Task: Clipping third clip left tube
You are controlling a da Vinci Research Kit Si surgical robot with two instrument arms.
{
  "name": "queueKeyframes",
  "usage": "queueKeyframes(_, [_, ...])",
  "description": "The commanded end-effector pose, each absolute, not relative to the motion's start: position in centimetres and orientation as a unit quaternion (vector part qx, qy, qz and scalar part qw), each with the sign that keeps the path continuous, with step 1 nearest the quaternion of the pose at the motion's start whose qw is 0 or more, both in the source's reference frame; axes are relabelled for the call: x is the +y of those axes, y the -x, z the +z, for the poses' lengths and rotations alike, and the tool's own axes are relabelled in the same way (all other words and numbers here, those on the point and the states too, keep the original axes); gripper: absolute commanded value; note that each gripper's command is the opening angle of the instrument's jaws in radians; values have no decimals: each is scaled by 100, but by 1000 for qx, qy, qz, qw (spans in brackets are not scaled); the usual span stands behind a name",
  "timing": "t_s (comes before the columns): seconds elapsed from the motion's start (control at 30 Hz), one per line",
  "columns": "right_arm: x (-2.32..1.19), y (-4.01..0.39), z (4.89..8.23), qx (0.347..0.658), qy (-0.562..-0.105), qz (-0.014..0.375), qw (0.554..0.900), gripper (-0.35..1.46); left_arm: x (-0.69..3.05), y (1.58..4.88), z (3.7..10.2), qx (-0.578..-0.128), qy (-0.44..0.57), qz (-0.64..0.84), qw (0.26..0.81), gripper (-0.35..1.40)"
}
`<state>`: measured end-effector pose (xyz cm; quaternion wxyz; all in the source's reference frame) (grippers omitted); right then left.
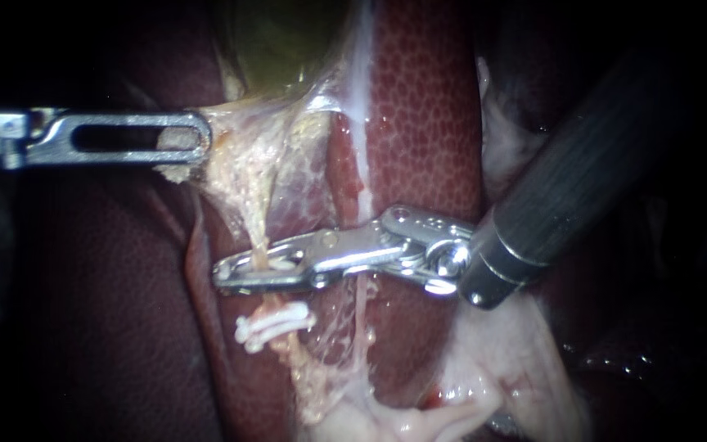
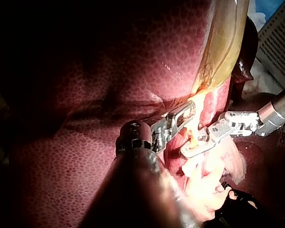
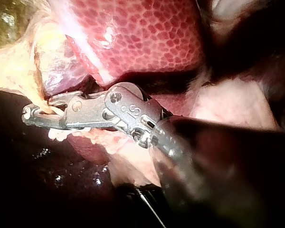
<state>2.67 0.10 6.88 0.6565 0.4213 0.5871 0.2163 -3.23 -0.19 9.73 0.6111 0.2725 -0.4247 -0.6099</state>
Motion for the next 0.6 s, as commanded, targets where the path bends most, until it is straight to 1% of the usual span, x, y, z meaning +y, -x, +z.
queueKeyframes(0.03, [10, -268, 687, 588, -423, 214, 656, -35, -19, 322, 972, -425, -272, -610, 611, -35])
queueKeyframes(0.6, [10, -267, 687, 586, -425, 215, 656, -35, -19, 322, 972, -425, -272, -610, 611, -35])
